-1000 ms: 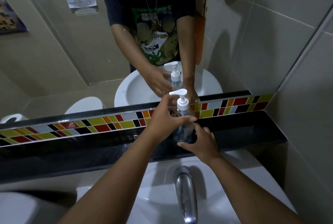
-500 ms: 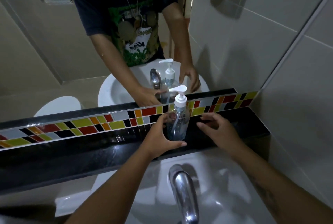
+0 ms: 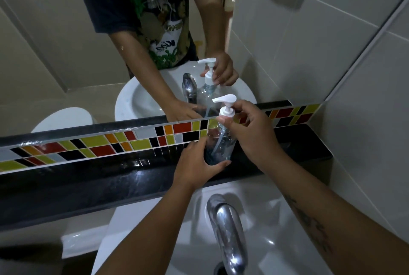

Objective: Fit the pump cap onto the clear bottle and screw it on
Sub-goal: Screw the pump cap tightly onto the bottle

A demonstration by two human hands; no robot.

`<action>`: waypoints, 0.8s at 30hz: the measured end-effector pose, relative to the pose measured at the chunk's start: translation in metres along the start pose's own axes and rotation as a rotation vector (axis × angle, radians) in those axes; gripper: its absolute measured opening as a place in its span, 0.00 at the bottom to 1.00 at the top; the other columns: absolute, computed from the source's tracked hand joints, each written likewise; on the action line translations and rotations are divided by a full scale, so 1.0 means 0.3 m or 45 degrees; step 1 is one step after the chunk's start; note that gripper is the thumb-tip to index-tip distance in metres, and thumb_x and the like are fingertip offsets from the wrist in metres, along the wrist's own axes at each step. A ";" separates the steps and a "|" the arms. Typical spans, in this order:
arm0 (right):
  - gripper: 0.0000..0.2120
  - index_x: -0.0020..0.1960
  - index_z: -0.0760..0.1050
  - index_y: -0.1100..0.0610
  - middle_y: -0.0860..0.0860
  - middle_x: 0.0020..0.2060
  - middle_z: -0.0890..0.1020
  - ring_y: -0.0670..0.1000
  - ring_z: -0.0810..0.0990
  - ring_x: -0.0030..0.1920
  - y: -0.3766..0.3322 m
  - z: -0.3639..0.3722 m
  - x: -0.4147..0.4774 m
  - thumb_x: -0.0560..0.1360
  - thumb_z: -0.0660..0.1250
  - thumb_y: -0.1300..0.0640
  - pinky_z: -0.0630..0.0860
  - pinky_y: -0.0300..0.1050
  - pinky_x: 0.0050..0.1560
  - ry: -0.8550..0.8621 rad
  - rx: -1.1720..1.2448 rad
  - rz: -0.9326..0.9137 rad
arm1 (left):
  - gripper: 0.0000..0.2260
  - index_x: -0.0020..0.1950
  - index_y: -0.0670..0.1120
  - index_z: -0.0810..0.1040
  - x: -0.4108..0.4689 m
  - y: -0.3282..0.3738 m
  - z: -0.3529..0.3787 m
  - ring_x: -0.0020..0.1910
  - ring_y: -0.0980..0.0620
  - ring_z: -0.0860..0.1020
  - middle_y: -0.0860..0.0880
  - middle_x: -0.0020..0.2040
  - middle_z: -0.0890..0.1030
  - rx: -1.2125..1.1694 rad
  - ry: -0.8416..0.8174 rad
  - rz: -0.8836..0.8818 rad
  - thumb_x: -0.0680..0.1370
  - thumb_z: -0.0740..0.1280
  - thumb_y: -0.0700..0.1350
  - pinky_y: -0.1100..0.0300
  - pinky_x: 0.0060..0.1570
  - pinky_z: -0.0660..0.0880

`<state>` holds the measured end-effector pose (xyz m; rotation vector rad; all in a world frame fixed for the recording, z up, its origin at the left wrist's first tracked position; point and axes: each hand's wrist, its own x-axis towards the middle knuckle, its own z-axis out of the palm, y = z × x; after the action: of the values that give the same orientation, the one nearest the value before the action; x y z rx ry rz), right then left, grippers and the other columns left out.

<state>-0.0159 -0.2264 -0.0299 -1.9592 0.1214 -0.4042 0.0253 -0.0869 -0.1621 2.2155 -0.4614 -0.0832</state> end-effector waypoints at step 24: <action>0.24 0.63 0.73 0.50 0.45 0.57 0.77 0.35 0.73 0.54 0.003 -0.013 -0.008 0.69 0.75 0.52 0.69 0.26 0.47 -0.019 -0.147 -0.016 | 0.29 0.61 0.59 0.71 0.006 -0.014 0.008 0.56 0.50 0.77 0.53 0.56 0.79 0.060 -0.027 0.011 0.66 0.72 0.71 0.50 0.53 0.79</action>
<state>-0.0194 -0.2295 -0.0297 -2.0774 0.1253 -0.3988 0.0277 -0.0868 -0.1667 2.2603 -0.4887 -0.0921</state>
